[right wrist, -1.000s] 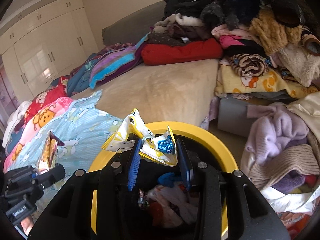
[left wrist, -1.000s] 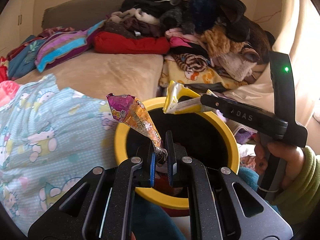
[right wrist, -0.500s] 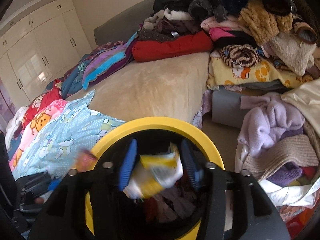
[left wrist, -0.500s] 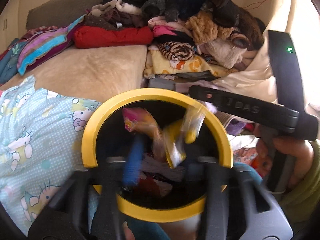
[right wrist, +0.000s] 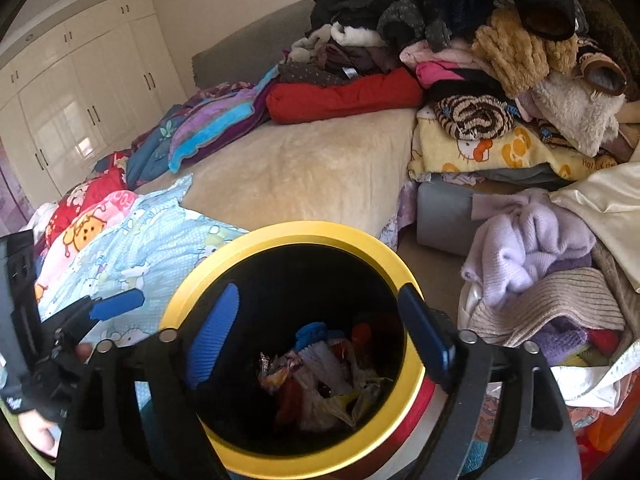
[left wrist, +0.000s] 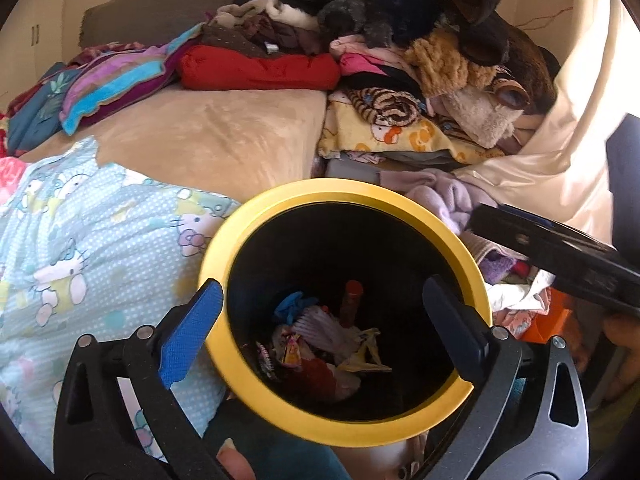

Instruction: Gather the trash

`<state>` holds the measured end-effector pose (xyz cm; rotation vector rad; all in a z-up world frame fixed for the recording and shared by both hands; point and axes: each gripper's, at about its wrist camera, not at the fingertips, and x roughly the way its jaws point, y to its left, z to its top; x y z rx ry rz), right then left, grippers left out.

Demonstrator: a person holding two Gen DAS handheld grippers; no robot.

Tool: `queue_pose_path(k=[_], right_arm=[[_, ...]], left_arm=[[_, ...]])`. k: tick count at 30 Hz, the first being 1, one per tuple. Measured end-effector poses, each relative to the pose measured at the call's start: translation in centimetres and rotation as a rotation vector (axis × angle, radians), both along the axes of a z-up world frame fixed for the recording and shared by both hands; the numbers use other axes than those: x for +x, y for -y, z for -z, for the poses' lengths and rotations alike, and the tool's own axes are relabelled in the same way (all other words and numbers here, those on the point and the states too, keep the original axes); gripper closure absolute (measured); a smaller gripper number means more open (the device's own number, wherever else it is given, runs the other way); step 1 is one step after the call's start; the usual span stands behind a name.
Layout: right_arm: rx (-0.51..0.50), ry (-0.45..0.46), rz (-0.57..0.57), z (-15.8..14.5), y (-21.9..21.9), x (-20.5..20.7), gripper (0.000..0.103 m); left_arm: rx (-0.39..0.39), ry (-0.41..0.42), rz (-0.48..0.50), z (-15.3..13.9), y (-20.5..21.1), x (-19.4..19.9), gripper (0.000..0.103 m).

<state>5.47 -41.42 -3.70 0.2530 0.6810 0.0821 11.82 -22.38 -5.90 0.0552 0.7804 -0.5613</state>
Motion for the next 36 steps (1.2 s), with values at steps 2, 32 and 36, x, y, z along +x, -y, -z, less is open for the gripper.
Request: queue_pose_path(k=[2,32,36], right_arm=[[0.000,0.014,-0.009,-0.4,-0.3,-0.8,0.015],[-0.219,0.525,0.105,-4.2,-10.8,-10.1,0.006],[-0.221,0.522,0.101,-4.2,-11.0,-10.3,0.006]], left_arm=[[-0.003,0.005,-0.020,-0.2,-0.7,-0.1,0.011],[-0.029,0.314,-0.321,-5.4,-14.3,-9.3,0.011],[-0.031,0.326,-0.307,-5.4,-14.2,-9.7,0.011]])
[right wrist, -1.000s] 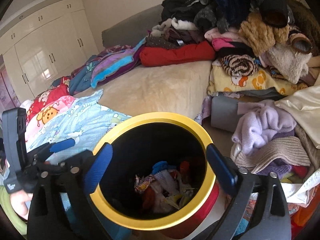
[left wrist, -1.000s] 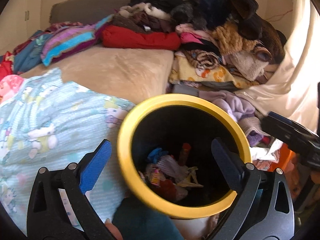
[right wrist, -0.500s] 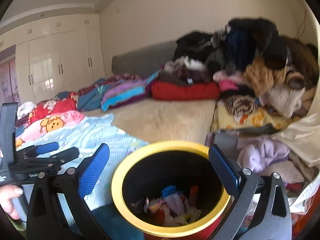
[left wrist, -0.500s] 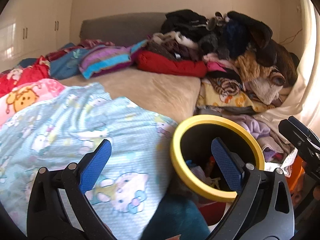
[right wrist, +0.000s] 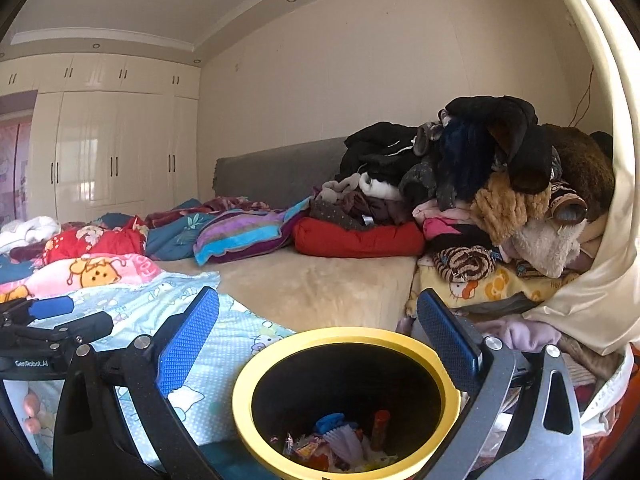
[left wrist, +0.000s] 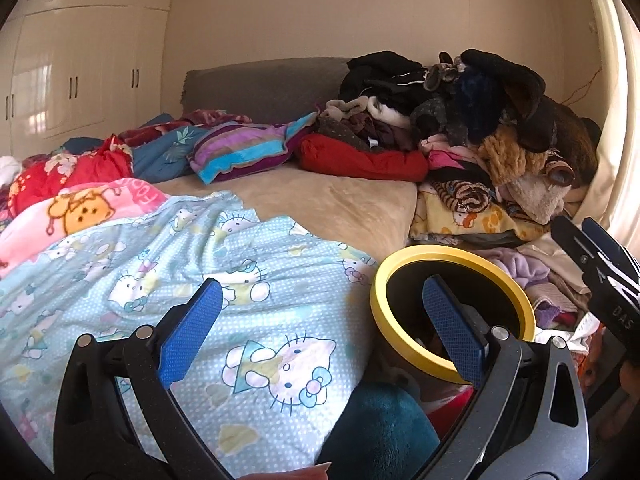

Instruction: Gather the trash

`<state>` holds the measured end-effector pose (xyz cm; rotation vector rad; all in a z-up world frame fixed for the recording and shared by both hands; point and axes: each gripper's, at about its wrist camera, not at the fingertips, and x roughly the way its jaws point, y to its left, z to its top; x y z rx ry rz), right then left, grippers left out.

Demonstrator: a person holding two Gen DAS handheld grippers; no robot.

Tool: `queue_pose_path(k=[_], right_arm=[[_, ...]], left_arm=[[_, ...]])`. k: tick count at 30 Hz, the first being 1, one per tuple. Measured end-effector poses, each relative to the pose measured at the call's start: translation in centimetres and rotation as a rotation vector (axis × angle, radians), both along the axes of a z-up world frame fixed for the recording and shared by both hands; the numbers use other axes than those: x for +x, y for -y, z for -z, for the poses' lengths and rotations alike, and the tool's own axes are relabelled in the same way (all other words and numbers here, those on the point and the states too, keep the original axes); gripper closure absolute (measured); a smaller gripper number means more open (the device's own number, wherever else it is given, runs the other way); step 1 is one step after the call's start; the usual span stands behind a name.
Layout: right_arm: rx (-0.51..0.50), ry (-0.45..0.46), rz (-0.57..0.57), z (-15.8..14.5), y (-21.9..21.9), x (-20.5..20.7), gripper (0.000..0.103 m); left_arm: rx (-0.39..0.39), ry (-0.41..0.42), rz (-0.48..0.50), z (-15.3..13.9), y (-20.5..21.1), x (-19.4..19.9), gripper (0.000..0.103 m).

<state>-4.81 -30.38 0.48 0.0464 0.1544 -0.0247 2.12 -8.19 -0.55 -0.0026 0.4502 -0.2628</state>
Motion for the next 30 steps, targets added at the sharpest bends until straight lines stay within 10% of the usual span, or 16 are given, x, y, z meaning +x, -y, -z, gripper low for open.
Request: queue_pose_path(k=[30], right_arm=[[-0.005,-0.008,0.019,0.64,-0.64,-0.11,0.006]], left_arm=[[-0.006,0.007,-0.006,0.09,0.56,-0.60,0.011]])
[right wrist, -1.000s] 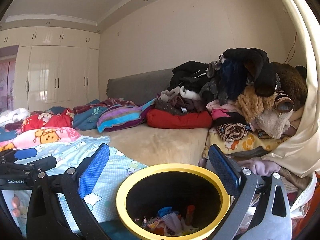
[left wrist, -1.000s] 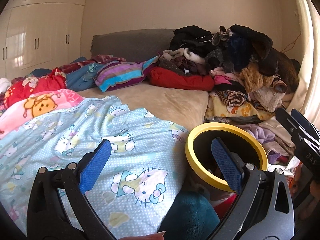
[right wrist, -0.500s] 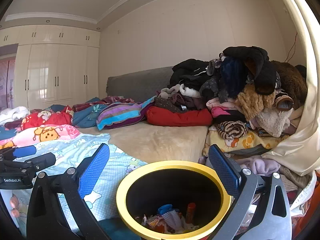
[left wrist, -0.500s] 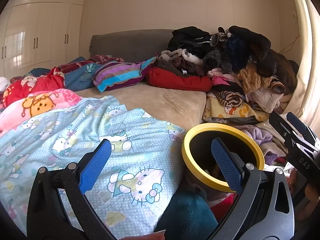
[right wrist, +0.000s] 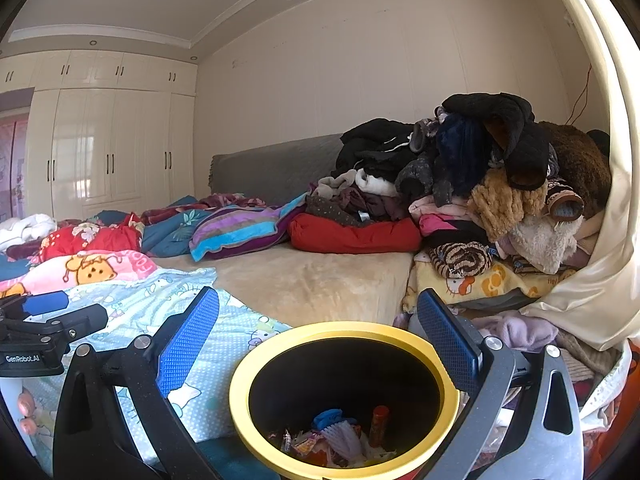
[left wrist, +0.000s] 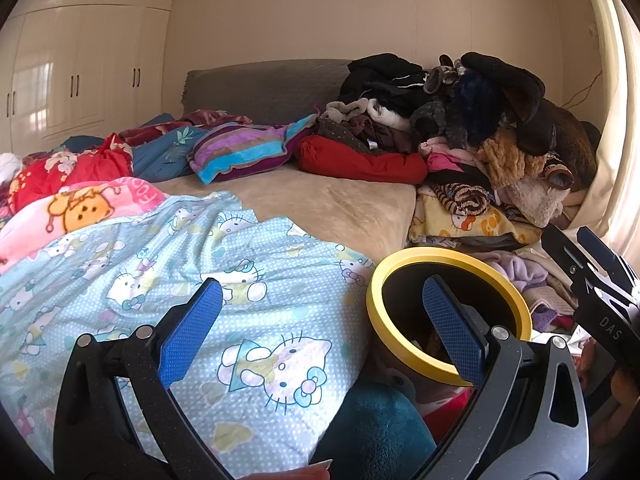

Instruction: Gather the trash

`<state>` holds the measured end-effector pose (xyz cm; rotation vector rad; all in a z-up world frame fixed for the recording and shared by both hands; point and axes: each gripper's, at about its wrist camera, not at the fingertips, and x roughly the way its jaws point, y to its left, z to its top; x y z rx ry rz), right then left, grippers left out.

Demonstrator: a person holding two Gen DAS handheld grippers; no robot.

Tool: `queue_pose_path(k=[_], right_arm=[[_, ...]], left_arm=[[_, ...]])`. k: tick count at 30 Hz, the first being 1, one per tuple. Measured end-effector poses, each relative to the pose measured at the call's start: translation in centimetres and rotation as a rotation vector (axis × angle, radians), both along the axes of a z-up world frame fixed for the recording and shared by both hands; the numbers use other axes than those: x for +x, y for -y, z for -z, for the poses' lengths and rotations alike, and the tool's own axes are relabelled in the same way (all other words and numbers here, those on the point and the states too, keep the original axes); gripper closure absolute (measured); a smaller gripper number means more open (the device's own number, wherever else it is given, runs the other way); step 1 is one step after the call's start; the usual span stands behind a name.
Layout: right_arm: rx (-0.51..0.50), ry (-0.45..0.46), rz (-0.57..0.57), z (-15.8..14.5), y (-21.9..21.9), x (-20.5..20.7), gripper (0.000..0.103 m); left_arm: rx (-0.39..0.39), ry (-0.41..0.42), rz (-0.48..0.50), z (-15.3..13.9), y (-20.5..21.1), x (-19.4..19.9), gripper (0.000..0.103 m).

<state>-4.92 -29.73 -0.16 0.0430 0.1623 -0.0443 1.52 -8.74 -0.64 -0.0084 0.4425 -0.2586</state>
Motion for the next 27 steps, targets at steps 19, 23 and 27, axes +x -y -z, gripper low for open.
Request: queue_pose_path(k=[19,23,27], right_arm=[[0.003,0.002,0.003,0.13,0.16,-0.15,0.006],[0.003,0.000,0.003,0.16,0.11,-0.23,0.006],[0.002,0.001,0.003,0.14,0.12,-0.13,0.006]], left_arm=[[-0.001,-0.003,-0.004,0.04,-0.04,0.08,0.011],[-0.001,-0.003,-0.005,0.03,-0.07,0.09,0.011],[-0.002,-0.003,-0.004,0.09,-0.07,0.10,0.011]])
